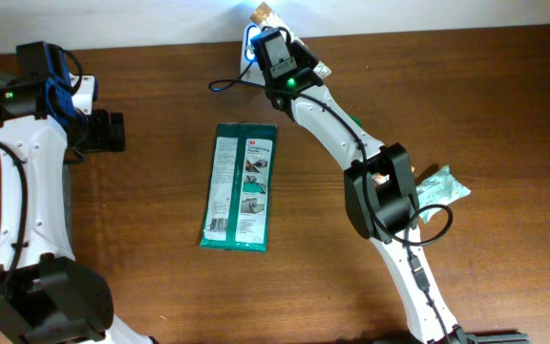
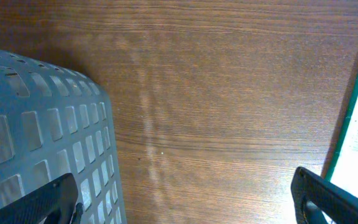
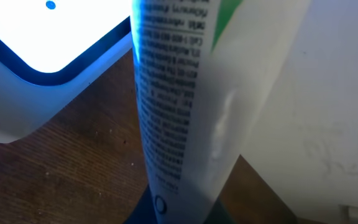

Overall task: Scan the item barcode
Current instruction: 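Hold the white tube in front of the scanner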

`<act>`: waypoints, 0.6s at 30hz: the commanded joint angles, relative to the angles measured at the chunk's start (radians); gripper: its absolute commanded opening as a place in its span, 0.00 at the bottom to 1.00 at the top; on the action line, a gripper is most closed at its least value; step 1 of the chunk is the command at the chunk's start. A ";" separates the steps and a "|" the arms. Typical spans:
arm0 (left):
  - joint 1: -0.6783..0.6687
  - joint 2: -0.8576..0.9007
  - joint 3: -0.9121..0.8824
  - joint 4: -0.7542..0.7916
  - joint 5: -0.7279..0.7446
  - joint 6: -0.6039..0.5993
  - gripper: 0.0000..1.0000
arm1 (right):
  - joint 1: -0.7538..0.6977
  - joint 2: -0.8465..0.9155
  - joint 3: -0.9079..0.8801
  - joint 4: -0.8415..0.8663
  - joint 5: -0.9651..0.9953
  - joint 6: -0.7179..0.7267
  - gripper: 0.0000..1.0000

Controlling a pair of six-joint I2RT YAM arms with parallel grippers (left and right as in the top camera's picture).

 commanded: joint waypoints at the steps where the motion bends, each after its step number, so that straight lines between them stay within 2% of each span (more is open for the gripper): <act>1: 0.003 -0.021 -0.001 -0.001 -0.007 0.010 0.99 | 0.006 -0.025 0.026 0.010 0.035 -0.056 0.04; 10: 0.003 -0.021 -0.001 -0.001 -0.007 0.010 0.99 | 0.012 -0.027 0.026 0.015 0.035 -0.251 0.04; 16: 0.003 -0.021 -0.001 -0.001 -0.007 0.010 1.00 | 0.045 -0.107 0.026 0.014 0.027 -0.237 0.04; 18: 0.003 -0.021 -0.001 -0.001 -0.007 0.010 0.99 | 0.046 -0.181 0.026 0.006 0.026 -0.139 0.04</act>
